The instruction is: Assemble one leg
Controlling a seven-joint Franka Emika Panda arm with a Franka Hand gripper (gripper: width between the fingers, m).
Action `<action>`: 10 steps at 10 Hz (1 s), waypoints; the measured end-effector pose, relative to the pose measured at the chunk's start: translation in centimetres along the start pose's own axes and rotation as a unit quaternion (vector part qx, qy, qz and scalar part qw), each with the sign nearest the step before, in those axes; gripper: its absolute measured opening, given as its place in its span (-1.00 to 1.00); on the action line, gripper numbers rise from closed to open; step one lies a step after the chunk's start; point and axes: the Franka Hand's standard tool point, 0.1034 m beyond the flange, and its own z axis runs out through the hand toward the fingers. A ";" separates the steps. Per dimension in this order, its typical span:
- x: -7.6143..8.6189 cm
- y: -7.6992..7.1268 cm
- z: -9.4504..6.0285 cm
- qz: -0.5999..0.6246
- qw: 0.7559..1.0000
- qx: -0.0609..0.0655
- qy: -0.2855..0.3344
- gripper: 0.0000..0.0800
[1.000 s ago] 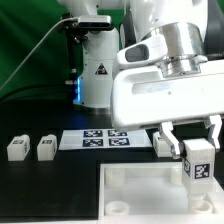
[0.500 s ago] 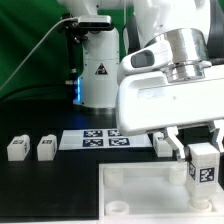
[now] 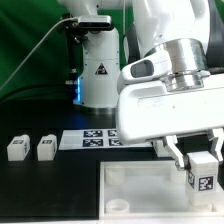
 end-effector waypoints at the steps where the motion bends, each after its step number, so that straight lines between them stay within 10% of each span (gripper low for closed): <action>1: 0.2 0.0 0.1 0.001 1.000 0.000 0.001 -0.27; 6: 0.0 0.0 0.0 0.001 1.000 0.001 -0.014 -0.08; 8: 0.0 0.0 0.0 0.000 1.000 0.001 -0.014 0.55; 10: 0.0 0.0 0.0 0.000 1.000 0.001 -0.014 0.61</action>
Offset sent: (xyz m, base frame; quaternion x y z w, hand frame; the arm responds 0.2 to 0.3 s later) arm 0.0000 0.0000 0.0000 0.0000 0.0000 0.0000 1.0000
